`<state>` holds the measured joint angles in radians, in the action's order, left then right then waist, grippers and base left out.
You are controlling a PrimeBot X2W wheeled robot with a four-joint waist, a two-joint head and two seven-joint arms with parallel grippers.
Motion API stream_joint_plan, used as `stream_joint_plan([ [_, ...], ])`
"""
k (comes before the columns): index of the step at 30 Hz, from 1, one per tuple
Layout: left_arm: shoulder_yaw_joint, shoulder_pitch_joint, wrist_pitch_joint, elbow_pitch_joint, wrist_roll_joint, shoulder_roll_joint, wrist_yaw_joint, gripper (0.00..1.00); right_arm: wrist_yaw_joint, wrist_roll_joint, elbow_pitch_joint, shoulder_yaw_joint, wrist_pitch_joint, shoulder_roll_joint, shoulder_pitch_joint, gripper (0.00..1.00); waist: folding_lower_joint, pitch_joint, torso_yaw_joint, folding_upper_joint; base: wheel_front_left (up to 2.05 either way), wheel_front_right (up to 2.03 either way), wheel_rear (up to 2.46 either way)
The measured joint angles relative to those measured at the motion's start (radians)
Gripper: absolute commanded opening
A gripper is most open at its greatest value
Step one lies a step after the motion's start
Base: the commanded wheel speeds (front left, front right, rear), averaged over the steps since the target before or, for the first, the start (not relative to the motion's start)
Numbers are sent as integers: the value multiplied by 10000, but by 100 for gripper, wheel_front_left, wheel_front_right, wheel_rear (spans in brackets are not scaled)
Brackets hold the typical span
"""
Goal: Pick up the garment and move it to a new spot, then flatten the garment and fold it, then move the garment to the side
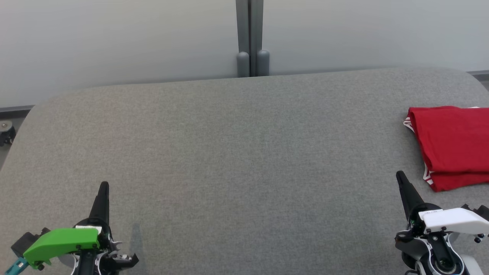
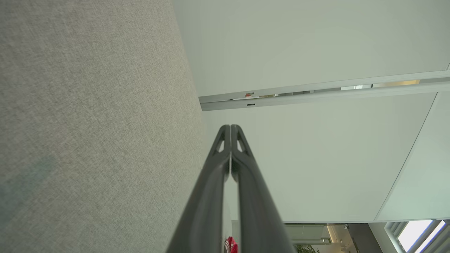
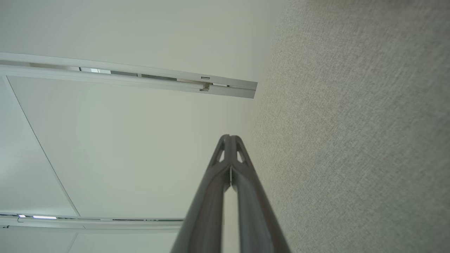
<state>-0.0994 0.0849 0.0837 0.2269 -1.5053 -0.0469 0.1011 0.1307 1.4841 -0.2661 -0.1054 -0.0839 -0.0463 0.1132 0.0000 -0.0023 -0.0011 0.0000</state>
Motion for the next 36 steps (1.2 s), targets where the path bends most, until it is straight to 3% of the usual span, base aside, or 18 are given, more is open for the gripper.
stream_joint_plan([
  [18,-161,222,303,-59,-1043,-2,0,0,0,1243,86,-107,-316,-10,42,0,0,14,9,0,0,0,0],
  [36,-165,228,307,-59,-1047,-4,2,0,0,1260,94,-111,-316,-10,55,0,0,14,10,0,0,0,0],
])
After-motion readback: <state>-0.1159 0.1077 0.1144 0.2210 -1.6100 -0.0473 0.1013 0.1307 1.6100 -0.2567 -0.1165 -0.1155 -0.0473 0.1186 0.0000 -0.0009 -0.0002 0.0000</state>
